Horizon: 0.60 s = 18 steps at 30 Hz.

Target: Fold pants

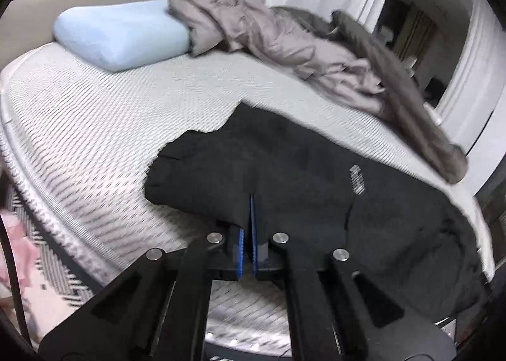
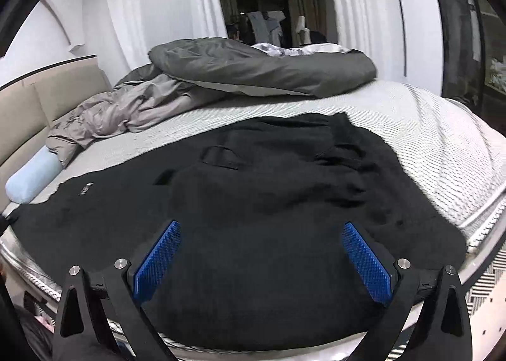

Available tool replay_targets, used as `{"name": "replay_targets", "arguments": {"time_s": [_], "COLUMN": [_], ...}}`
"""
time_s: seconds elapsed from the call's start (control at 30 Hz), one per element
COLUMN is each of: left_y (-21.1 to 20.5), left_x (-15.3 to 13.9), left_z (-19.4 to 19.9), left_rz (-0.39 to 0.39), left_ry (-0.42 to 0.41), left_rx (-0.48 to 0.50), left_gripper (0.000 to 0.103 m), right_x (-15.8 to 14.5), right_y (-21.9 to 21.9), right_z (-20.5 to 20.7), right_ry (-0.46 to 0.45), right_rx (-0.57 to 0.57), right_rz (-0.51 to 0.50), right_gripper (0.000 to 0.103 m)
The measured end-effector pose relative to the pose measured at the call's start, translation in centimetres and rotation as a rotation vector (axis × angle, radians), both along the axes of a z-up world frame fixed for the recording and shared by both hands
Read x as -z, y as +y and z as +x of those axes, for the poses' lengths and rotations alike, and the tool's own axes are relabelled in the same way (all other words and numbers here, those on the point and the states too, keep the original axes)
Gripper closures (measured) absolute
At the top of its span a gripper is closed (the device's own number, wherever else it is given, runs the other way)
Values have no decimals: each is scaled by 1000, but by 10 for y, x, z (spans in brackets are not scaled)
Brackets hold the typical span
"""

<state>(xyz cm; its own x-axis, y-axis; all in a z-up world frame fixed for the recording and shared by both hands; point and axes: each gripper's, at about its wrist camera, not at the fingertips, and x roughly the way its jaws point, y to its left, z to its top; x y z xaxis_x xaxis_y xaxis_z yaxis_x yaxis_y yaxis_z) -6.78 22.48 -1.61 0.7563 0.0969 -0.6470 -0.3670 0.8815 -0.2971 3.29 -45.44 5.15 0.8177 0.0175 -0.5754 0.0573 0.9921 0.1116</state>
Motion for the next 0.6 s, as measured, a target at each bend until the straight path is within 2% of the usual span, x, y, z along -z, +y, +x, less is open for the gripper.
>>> {"name": "replay_targets", "arguments": {"time_s": [0.03,0.2,0.27,0.4,0.5,0.6], "left_y": [3,1,9,18,15,14], "left_x": [7,27,33,37,35,32], "left_z": [-3,-20,-22,-30,-29,-22], "left_rz": [-10,-24,-69,-95,-91,-117], "left_ry": [28,59,48,44,44,43], "left_rx": [2,10,7,6,4,7], "left_gripper": [102,102,101,100,100,100], "right_x": [1,-2,1,21,35,46], "right_y": [-8,-61,-85,-126,-140,-148], "right_z": [-3,-32,-44,-59,-53,-42], "right_ry": [2,-6,14,64,92,116], "right_rx": [14,104,128,156,115,84], "right_rz": [3,68,137,316,429,520], "right_gripper": [0,0,0,0,0,5]}}
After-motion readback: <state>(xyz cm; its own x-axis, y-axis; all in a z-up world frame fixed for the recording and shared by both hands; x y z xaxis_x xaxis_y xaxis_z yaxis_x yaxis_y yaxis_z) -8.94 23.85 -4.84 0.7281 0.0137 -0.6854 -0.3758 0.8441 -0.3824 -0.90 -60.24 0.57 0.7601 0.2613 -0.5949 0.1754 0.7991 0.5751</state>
